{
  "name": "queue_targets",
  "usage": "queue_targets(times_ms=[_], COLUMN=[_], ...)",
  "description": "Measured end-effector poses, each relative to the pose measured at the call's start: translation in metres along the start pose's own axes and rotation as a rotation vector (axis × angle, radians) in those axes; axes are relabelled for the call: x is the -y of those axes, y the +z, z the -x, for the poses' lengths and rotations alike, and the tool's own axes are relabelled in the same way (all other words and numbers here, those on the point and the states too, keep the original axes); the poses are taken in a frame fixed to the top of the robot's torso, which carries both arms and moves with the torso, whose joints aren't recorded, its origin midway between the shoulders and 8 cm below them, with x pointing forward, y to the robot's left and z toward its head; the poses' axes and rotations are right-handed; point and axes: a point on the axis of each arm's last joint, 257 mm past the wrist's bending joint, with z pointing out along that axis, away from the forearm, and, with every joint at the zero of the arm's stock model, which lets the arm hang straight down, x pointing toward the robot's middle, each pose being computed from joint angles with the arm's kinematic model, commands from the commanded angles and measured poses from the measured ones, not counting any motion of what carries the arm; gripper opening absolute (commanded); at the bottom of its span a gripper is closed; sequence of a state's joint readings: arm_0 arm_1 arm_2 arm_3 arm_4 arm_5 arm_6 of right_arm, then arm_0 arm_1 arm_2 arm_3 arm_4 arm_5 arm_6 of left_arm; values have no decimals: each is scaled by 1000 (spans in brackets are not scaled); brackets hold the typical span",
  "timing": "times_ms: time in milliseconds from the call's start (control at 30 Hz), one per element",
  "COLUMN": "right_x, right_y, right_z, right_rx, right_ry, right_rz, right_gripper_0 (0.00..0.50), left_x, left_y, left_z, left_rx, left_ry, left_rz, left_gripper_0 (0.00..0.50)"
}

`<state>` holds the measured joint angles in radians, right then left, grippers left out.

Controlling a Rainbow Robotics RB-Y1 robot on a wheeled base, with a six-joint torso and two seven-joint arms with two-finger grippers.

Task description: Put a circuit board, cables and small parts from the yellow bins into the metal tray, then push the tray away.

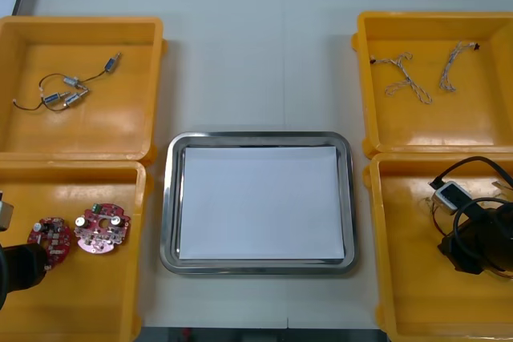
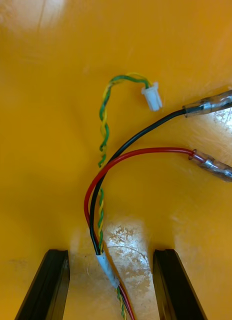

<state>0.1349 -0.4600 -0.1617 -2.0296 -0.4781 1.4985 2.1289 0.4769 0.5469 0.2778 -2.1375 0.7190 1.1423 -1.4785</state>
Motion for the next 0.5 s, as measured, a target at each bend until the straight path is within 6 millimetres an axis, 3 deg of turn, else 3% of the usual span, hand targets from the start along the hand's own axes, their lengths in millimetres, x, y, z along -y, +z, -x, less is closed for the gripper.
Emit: queue_targets(times_ms=[100, 167, 233, 500], right_x=[0, 0, 0, 0], right_y=[0, 0, 0, 0], right_z=[0, 0, 0, 0], right_rx=[0, 0, 0, 0], right_ry=[0, 0, -1, -1], right_rz=[0, 0, 1, 1], right_gripper_0=[354, 153, 16, 0], left_x=[6, 9, 11, 10], left_y=[0, -1, -1, -3], left_z=[-5, -8, -11, -17], left_rx=[-2, -3, -5, -10], left_ry=[-3, -3, -3, -4], left_rz=[-8, -9, -11, -7], left_gripper_0=[0, 0, 0, 0])
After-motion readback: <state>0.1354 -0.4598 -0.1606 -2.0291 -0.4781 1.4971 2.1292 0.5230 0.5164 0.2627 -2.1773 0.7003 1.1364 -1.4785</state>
